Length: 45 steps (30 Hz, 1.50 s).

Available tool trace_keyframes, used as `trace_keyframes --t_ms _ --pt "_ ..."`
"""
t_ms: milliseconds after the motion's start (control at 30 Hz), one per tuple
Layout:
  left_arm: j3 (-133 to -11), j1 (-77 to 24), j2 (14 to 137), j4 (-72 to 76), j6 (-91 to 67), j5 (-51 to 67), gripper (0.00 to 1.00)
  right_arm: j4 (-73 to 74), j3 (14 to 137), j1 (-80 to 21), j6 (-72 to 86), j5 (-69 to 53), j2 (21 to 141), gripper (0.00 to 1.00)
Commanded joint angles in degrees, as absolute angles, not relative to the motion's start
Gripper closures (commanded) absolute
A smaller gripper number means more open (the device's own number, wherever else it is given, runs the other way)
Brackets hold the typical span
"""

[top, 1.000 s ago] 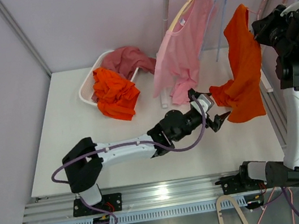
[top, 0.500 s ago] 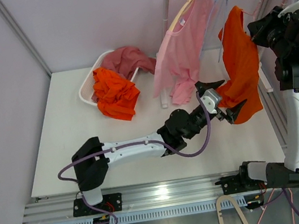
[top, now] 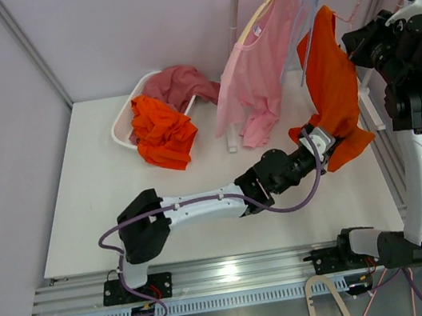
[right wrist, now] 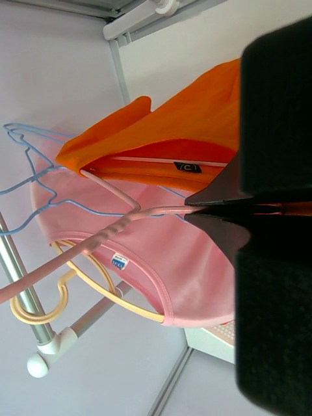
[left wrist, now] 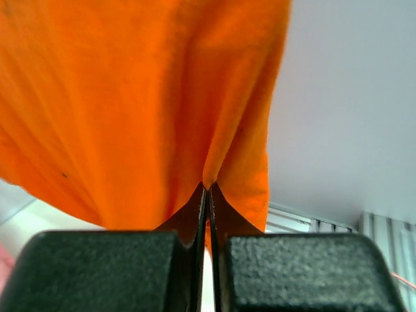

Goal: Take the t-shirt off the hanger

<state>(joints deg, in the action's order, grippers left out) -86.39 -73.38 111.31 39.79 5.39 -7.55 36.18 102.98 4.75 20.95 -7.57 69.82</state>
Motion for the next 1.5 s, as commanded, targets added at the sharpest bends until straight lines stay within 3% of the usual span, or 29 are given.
trace_keyframes --t_ms 0,100,167,200,233,333,533,600,700,767,867,1033,1233,1300,1467 --pt "-86.23 -73.74 106.45 38.58 2.11 -3.27 0.99 31.29 103.71 4.4 20.74 -5.98 69.08 1.0" --pt "-81.93 -74.62 101.8 40.25 0.97 -0.45 0.99 30.5 103.54 4.39 20.3 -4.93 70.05 1.0" --pt "-79.81 -75.41 99.68 40.78 0.62 7.7 0.99 30.06 103.36 4.39 20.13 -4.4 70.49 1.0" --pt "-79.46 -75.67 98.97 38.0 0.62 12.35 0.99 29.88 103.27 4.39 19.95 -4.13 70.84 1.0" --pt "-81.98 -76.2 98.27 34.31 1.14 24.05 0.99 29.71 103.27 4.39 19.86 -3.78 70.93 1.0" --pt "-86.31 -77.95 98.26 22.17 2.72 37.83 0.99 29.71 103.19 4.39 19.6 -3.78 70.75 1.0" --pt "-83.49 -78.13 98.43 21.36 -3.93 52.97 0.99 29.79 102.48 4.39 19.07 -1.94 69.87 1.0" --pt "-85.86 -78.22 100.98 16.98 -5.18 62.73 0.99 29.97 102.92 4.48 18.98 -1.67 70.13 1.0" --pt "-90.26 -78.84 104.67 5.92 -2.74 67.14 0.99 30.58 103.88 4.4 19.16 -1.76 70.84 1.0" --pt "-92.53 -79.28 105.99 -3.89 3.32 67.06 0.99 31.02 104.24 4.48 19.34 -1.85 71.01 1.0" --pt "-91.15 -78.84 106.61 -5.38 5.8 62.6 0.99 33.04 105.81 4.39 19.25 -1.85 71.54 1.0" --pt "-89.82 -72.97 106.95 4.66 -7.95 33.21 0.99 48.3 115.82 4.31 17.93 -1.76 76.02 1.0" --pt "-99.83 -66.89 107.76 -2.89 -18.17 16.28 0.99 55.98 116.55 3.78 16.35 -1.14 75.06 1.0" --pt "-103.69 -66.18 108.01 -9.03 -20.12 4.79 0.99 55.72 113.83 3.34 16.61 -0.35 73.75 1.0" --pt "-111.44 -64.69 109.6 -17.83 -20.31 2.54 0.99 56.6 112.24 2.55 15.21 2.53 72.25 1.0"
